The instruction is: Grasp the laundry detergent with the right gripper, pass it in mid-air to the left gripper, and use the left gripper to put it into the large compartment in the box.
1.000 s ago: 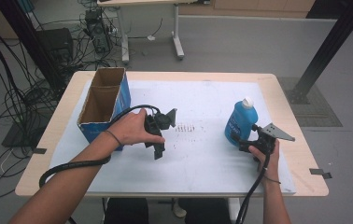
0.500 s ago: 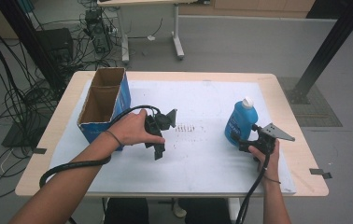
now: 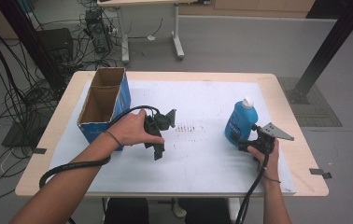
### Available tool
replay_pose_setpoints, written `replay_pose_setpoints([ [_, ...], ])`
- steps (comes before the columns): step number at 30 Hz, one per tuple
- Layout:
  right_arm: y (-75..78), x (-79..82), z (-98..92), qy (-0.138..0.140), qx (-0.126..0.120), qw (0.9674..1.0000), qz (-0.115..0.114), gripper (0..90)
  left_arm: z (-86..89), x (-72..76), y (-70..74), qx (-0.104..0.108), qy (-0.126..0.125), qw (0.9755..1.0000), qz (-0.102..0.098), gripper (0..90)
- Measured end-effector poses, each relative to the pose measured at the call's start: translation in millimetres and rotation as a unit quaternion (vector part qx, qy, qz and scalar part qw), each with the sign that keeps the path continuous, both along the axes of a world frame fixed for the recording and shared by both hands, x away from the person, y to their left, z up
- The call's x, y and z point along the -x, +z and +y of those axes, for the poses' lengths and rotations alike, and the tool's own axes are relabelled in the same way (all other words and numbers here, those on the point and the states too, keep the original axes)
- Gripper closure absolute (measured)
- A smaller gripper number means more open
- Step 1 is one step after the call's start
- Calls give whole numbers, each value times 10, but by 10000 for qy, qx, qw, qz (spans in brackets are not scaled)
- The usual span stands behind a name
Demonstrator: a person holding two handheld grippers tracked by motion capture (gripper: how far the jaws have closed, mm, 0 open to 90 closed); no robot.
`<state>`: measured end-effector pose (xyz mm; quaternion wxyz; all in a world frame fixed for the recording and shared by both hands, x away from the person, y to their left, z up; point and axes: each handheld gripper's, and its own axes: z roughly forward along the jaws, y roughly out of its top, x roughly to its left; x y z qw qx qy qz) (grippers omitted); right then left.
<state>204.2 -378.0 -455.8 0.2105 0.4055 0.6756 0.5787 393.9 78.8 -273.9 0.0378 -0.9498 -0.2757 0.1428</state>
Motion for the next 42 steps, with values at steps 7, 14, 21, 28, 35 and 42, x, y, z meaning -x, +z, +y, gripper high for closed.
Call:
replay_pose_setpoints([
  [7, 7, -23, 33, -24, 50, 10000, 10, 49, 3, -8, 7, 5, -6, 10000, 3, 67],
  [14, 19, -38, 75, -48, 139, 9999, 7, 89, 7, -3, 4, 22, 11, 10000, 3, 68],
  [21, 30, -49, 98, -58, 196, 9998, 26, 146, -4, -3, 7, 16, -3, 10000, 11, 68],
  [28, 33, -47, 110, -81, 230, 9997, 23, 192, -3, 1, 4, 7, 2, 10000, 4, 69],
  [35, 41, -43, 131, -126, 283, 9995, 33, 262, -8, 9, -7, 13, 8, 10000, -1, 68],
  [42, 45, -37, 144, -150, 323, 9994, 18, 302, -5, 8, -9, 17, 28, 10000, 5, 69],
])
